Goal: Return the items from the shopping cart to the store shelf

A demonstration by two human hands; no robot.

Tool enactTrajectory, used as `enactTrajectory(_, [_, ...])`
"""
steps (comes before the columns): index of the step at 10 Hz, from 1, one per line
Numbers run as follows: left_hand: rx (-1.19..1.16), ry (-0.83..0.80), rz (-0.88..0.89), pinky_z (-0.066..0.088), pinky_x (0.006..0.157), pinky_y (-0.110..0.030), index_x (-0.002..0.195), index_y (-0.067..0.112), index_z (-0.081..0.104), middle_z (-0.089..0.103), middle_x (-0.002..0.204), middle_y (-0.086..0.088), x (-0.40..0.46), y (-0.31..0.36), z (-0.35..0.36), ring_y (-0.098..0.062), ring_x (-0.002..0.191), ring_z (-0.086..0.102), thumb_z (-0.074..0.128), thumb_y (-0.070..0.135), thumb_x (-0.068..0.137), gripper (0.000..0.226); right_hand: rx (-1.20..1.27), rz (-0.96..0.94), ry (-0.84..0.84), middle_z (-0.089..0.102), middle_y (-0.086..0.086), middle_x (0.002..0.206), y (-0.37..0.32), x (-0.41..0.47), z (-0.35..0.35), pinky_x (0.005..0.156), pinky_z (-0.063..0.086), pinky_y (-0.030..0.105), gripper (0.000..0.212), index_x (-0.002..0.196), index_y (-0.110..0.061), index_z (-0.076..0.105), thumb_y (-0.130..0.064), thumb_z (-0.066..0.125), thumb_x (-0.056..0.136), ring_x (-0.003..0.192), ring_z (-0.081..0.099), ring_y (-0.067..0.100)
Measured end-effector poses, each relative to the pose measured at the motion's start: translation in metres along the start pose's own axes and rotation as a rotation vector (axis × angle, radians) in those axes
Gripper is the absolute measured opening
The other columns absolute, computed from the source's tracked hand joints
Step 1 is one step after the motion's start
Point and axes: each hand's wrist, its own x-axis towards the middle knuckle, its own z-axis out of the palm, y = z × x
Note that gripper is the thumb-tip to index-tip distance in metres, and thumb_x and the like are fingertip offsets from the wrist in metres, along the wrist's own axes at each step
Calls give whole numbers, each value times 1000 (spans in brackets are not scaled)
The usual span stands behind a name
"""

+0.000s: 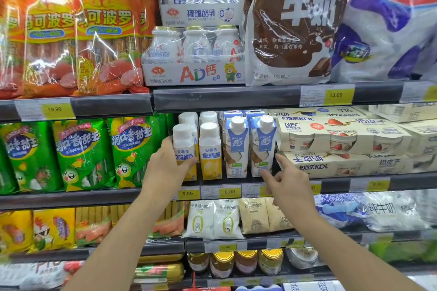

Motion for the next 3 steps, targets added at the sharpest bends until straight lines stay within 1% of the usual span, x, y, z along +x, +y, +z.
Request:
enactTrajectory(1, [9, -24, -5, 50, 82, -36, 136, 19, 42, 65, 115, 1, 1, -1, 1, -14, 93, 57, 72, 36, 85, 62, 0, -17, -1, 69, -3, 63, -2, -1, -1, 63, 59, 37, 55, 139, -25, 50, -47, 63, 91, 56, 63, 12])
enactTrajectory(2, [6, -47, -6, 48, 88, -36, 143, 19, 35, 62, 125, 1, -4, 0, -5, -17, 104, 58, 74, 38, 83, 73, 3, -4, -3, 69, -3, 64, -6, -2, -2, 61, 58, 36, 52, 137, -26, 50, -45, 64, 91, 57, 64, 13])
enactTrajectory(3, [-9, -55, 19, 46, 101, -41, 149, 21, 26, 50, 140, 4, -11, -10, -14, -22, 118, 56, 71, 44, 84, 82, 53, -6, 27, 69, -2, 61, -5, -4, -3, 66, 59, 41, 51, 137, -24, 50, -47, 61, 92, 60, 66, 12])
